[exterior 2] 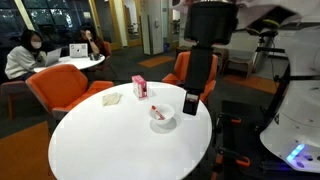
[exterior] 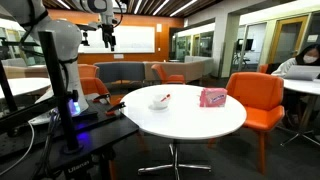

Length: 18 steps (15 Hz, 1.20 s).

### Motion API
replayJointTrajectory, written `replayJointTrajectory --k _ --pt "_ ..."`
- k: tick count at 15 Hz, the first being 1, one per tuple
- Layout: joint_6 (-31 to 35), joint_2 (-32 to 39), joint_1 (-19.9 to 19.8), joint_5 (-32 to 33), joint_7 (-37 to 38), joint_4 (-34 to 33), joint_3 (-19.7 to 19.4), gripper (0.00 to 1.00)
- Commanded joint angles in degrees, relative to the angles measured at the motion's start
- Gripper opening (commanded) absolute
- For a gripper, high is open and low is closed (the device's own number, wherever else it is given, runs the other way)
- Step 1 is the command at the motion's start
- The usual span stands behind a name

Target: Take the marker out of the bowl and put it on the table

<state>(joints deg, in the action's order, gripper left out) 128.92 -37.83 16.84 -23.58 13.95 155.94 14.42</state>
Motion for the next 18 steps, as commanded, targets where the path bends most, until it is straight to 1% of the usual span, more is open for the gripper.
replayJointTrajectory --k 1,3,6,8,11,14,15,17,18 --pt "-0.2 -0.1 -0.1 0.0 0.0 -0.1 0.0 1.00" --pt "-0.2 -0.1 -0.1 0.1 0.0 -0.1 0.0 1.00" --pt "5.7 0.7 -5.0 4.7 5.3 0.6 2.9 1.00" --pt "10.6 2.1 -9.1 8.7 8.0 1.0 3.2 1.00" --pt "17.9 5.8 -17.3 16.7 12.8 1.8 4.0 1.00" --pt "27.5 11.7 -26.9 24.9 19.6 2.6 5.4 1.00" --pt "29.8 13.6 -30.8 28.1 22.8 2.5 6.5 1.00" --pt "31.0 16.6 -38.0 33.8 29.8 2.1 8.6 1.00" --pt "32.2 17.4 -42.2 38.2 34.2 2.2 10.6 1.00"
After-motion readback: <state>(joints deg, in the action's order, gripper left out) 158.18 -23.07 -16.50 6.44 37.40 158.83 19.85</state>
